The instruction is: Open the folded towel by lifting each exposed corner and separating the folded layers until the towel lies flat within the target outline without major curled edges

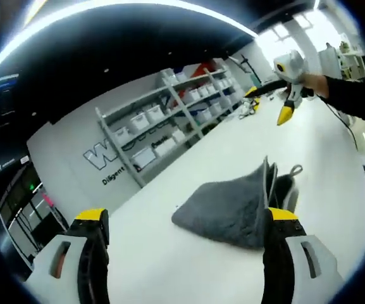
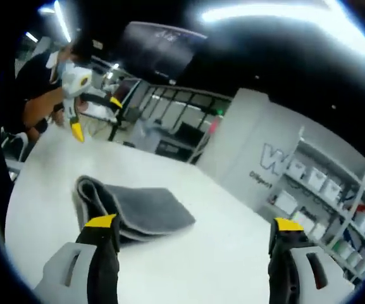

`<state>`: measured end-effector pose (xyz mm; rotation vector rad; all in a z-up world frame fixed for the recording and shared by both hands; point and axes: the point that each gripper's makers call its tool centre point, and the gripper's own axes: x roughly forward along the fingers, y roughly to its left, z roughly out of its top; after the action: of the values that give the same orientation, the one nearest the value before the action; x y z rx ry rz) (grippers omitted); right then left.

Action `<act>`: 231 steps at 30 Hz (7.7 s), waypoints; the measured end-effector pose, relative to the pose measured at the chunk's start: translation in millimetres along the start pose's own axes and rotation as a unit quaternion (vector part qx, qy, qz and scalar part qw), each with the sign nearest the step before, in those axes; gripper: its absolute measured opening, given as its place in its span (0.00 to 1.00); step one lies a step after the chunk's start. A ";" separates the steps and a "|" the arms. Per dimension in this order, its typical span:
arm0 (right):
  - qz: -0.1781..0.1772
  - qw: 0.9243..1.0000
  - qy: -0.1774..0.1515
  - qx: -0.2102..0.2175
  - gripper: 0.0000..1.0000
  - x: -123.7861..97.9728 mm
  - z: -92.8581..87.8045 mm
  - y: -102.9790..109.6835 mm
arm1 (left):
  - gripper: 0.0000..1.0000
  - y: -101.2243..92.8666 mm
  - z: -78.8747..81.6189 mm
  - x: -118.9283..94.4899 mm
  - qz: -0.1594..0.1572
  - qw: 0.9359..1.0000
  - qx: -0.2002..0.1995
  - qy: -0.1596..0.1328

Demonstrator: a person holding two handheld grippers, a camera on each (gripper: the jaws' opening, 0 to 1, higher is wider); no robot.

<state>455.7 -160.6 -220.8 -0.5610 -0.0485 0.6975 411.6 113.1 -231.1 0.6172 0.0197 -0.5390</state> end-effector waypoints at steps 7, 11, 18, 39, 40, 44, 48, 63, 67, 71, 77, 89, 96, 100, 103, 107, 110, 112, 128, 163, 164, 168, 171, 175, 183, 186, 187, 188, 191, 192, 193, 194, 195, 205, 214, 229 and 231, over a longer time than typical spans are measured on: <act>-0.006 0.999 -0.023 -0.025 0.97 10.0 35.8 -36.0 | 1.00 6.6 16.6 -0.8 0.009 1.000 0.025 -0.003; 0.004 0.999 -0.028 -0.019 0.97 19.4 42.7 -47.8 | 1.00 1.2 30.3 0.9 0.008 0.999 0.034 -0.005; 0.003 0.999 -0.040 0.009 0.95 38.5 43.9 -71.0 | 1.00 -8.5 47.9 8.9 0.016 0.997 0.078 0.003; 0.050 0.993 -0.079 0.075 0.94 82.8 47.3 -80.4 | 1.00 -51.1 90.3 27.9 0.013 0.991 0.133 0.016; 0.051 0.993 -0.075 0.070 0.93 85.6 45.5 -79.5 | 1.00 -55.7 92.2 29.8 0.010 0.991 0.134 0.015; 0.058 0.994 -0.067 0.057 0.93 95.4 41.1 -76.8 | 1.00 -75.2 97.1 41.3 -0.005 0.991 0.137 0.013; 0.062 0.995 -0.066 0.045 0.93 97.6 41.2 -70.9 | 1.00 -84.6 95.9 52.4 -0.008 0.989 0.144 0.020; 0.056 0.995 -0.071 0.035 0.93 92.2 44.8 -68.7 | 1.00 -121.2 80.1 89.9 -0.025 0.982 0.180 0.041; 0.057 0.995 -0.072 0.034 0.92 91.2 45.2 -67.5 | 1.00 -121.2 71.0 97.1 -0.013 0.977 0.208 0.053; 0.060 0.995 -0.068 0.032 0.92 92.9 43.3 -67.9 | 1.00 -121.8 61.6 103.8 -0.006 0.973 0.223 0.061; 0.065 0.995 -0.069 0.030 0.91 91.7 44.4 -65.3 | 0.89 -130.5 44.9 109.0 -0.031 0.977 0.198 0.074; 0.072 0.995 -0.059 0.023 0.86 94.7 38.5 -61.9 | 0.54 -145.1 35.6 111.3 -0.057 0.977 0.188 0.084; 0.077 0.995 -0.057 0.017 0.85 94.2 37.1 -57.3 | 0.27 -165.0 21.3 125.9 -0.113 0.973 0.176 0.097; 0.079 0.995 -0.055 0.014 0.85 93.9 35.6 -55.0 | 0.10 -178.1 17.0 123.8 -0.149 0.970 0.166 0.099; 0.084 0.995 -0.056 0.007 0.83 94.7 32.9 -53.3 | 0.05 -176.2 18.0 123.4 -0.150 0.971 0.160 0.097; 0.096 0.995 -0.035 -0.014 0.80 98.7 21.4 -47.2 | 0.04 -171.7 21.1 122.3 -0.144 0.973 0.154 0.092; 0.107 0.993 -0.037 -0.041 0.76 101.6 17.8 -41.5 | 0.03 -167.5 25.6 122.5 -0.140 0.971 0.181 0.075; 0.121 0.990 -0.034 -0.068 0.74 103.7 10.6 -34.3 | 0.03 -165.0 24.0 122.0 -0.137 0.970 0.184 0.076; 0.176 0.959 0.046 -0.219 0.99 123.5 -50.1 0.9 | 0.03 -135.8 36.3 120.0 -0.096 0.986 0.121 0.060; 0.145 0.935 0.058 -0.318 0.80 195.3 -101.5 33.5 | 0.03 -99.6 55.9 107.5 -0.057 0.994 0.090 0.009; 0.140 0.935 0.058 -0.321 0.77 197.5 -103.3 31.3 | 0.03 -99.2 55.7 107.4 -0.056 0.994 0.090 0.009; 0.115 0.941 0.038 -0.314 0.67 210.7 -105.6 20.0 | 0.03 -96.8 53.8 106.9 -0.054 0.995 0.089 0.007; 0.117 0.942 0.040 -0.311 0.62 218.5 -113.1 18.6 | 0.03 -96.4 53.4 105.8 -0.055 0.995 0.087 0.006; 0.125 0.935 0.036 -0.329 0.59 228.0 -113.2 25.3 | 0.03 -95.2 53.9 104.4 -0.055 0.995 0.088 0.004; 0.111 0.933 0.050 -0.340 0.33 242.4 -121.6 14.7 | 0.03 -92.7 55.3 100.4 -0.051 0.994 0.095 0.002; 0.111 0.933 0.048 -0.338 0.31 242.4 -120.9 15.2 | 0.03 -92.8 55.0 100.1 -0.053 0.994 0.092 0.002; 0.115 0.932 0.045 -0.340 0.30 243.0 -119.6 17.8 | 0.03 -93.8 54.5 99.9 -0.055 0.994 0.093 0.003; 0.119 0.931 0.043 -0.343 0.29 243.6 -119.5 20.8 | 0.03 -94.7 54.0 99.4 -0.056 0.994 0.092 0.003; 0.130 0.923 0.039 -0.361 0.21 245.5 -122.5 29.7 | 0.03 -95.7 52.5 98.9 -0.058 0.994 0.093 0.002; 0.133 0.919 0.041 -0.369 0.19 245.9 -124.1 32.2 | 0.03 -96.0 52.6 98.2 -0.059 0.994 0.093 0.001; 0.135 0.917 0.041 -0.374 0.16 246.2 -125.1 33.5 | 0.03 -95.9 52.4 97.6 -0.058 0.994 0.093 0.001; 0.136 0.915 0.042 -0.377 0.14 246.6 -126.2 34.9 | 0.03 -95.6 52.2 97.3 -0.058 0.994 0.092 0.000; 0.135 0.915 0.042 -0.379 0.13 247.2 -126.7 35.0 | 0.03 -95.4 52.0 97.1 -0.058 0.994 0.091 -0.001; 0.145 0.913 0.046 -0.379 0.00 246.8 -133.3 34.6 | 0.03 -92.9 50.9 96.5 -0.057 0.995 0.083 -0.006; 0.133 0.909 0.059 -0.390 0.00 248.8 -119.5 30.0 | 0.03 -90.1 45.4 87.7 -0.065 0.996 0.064 -0.012; 0.147 0.884 0.102 -0.432 0.00 243.4 -98.8 21.7 | 0.03 -81.8 43.8 73.9 -0.055 0.997 0.041 -0.035; 0.146 0.884 0.103 -0.432 0.00 242.8 -94.9 20.7 | 0.03 -79.7 43.5 72.3 -0.054 0.997 0.036 -0.037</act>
<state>652.1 -41.9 -346.3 -1.5267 -0.0771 0.8967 429.1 0.3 -251.6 0.6685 -0.0362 -0.6691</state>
